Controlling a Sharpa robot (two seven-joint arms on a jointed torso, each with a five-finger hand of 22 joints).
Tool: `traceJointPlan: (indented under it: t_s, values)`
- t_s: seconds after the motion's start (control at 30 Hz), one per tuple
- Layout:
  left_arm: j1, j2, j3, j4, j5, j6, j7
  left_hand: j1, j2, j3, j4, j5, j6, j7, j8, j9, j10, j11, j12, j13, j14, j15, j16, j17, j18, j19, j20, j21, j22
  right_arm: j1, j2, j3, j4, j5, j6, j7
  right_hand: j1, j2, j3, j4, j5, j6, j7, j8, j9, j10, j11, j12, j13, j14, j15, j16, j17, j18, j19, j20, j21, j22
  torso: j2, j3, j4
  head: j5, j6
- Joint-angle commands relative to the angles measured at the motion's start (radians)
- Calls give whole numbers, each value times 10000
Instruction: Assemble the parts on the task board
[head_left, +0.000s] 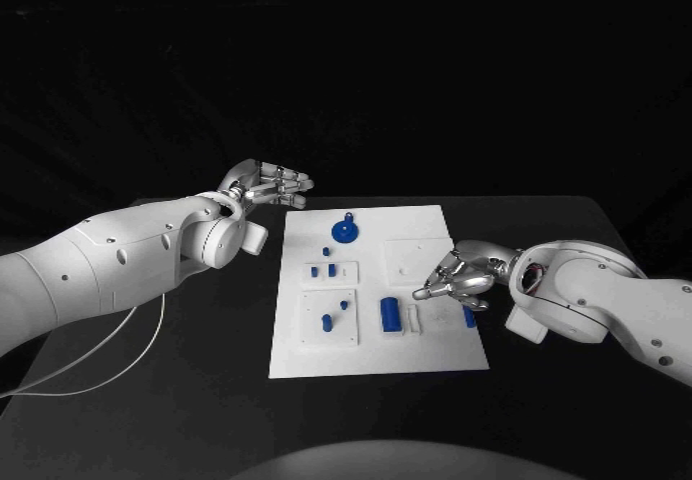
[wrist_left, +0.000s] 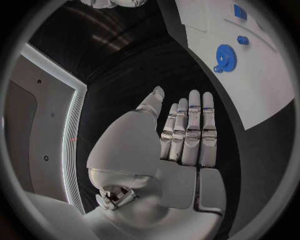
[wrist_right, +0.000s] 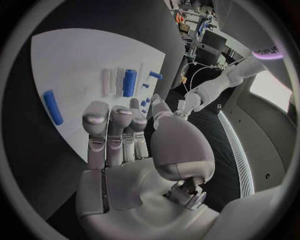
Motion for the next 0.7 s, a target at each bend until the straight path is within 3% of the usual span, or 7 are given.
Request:
traceJointPlan:
  t_s: [0.03, 0.07, 0.17, 0.3, 0.47, 0.7]
  values:
    - [-34, 25, 7, -22, 43, 129, 128, -36, 30, -21, 19, -65, -60, 10, -11, -2, -77, 8, -12, 4, -90, 5, -26, 13, -92, 64, 23, 49, -10, -3, -200, 59, -292, 206, 583, 277, -81, 16, 137, -104, -147, 162, -37, -2, 221, 74, -47, 48, -1, 9, 12, 29, -16, 15, 620, -10, 30, 14, -48, -5, -23, -142, 27]
    - [-43, 22, 6, -30, 46, 126, 140, -36, 30, -21, 19, -65, -60, 10, -11, -2, -77, 8, -12, 4, -90, 5, -26, 13, -92, 64, 23, 49, -10, 0, -251, 72, -380, 205, 659, 183, -134, -1, 160, -98, -184, 237, -72, 15, 376, 81, -67, 49, -1, 6, 3, 18, -24, 3, 618, -19, 31, 14, -59, -9, -32, -184, 23]
    - [-79, 8, 6, -55, 65, 98, 191, -36, 30, -21, 19, -65, -60, 10, -11, -2, -77, 8, -12, 4, -90, 5, -26, 13, -92, 64, 23, 49, -10, 6, -410, 104, -678, 166, 875, -286, -210, -21, 251, -136, -156, 250, -144, -8, 1323, 83, -93, 45, 10, 14, -19, 31, -15, -77, 623, -51, 38, 23, -92, -16, -55, -229, 16]
    - [-138, -12, 5, -68, 95, 79, 244, -36, 30, -21, 19, -65, -60, 10, -11, -2, -77, 8, -12, 4, -90, 5, -26, 13, -92, 64, 23, 49, -10, 9, -551, 121, -930, -175, 1024, -971, -256, -105, 253, -74, -48, 222, -177, -4, 2044, 75, -114, 14, 1, 9, -37, 37, -14, -91, 622, -70, 51, 36, -137, -9, -77, -279, 13]
    - [-199, -17, 5, -85, 123, 79, 278, -51, 40, -43, 11, -67, -59, 10, -10, -1, -67, 6, -11, 4, -81, 3, -24, 16, -90, 71, 24, 50, -36, 8, -623, 128, -1101, -884, 1174, -1622, -254, -280, 383, 8, 430, 223, -198, -9, 2299, 78, -130, 28, 9, 15, -41, 77, 20, -112, 623, -75, 78, 49, -187, -24, -104, -308, 37]
    - [-243, -46, 4, -64, 171, 88, 309, -51, 40, -43, 11, -67, -59, 10, -10, -1, -67, 6, -11, 4, -81, 3, -24, 16, -90, 71, 24, 50, -36, -21, -566, 127, -1265, -1810, 1178, -2157, -366, -759, 739, 765, 524, 168, -154, -14, 2348, 46, -100, -5, 2, 4, -26, 66, 31, -108, 621, -66, 64, 55, -220, -31, -87, -318, 4]
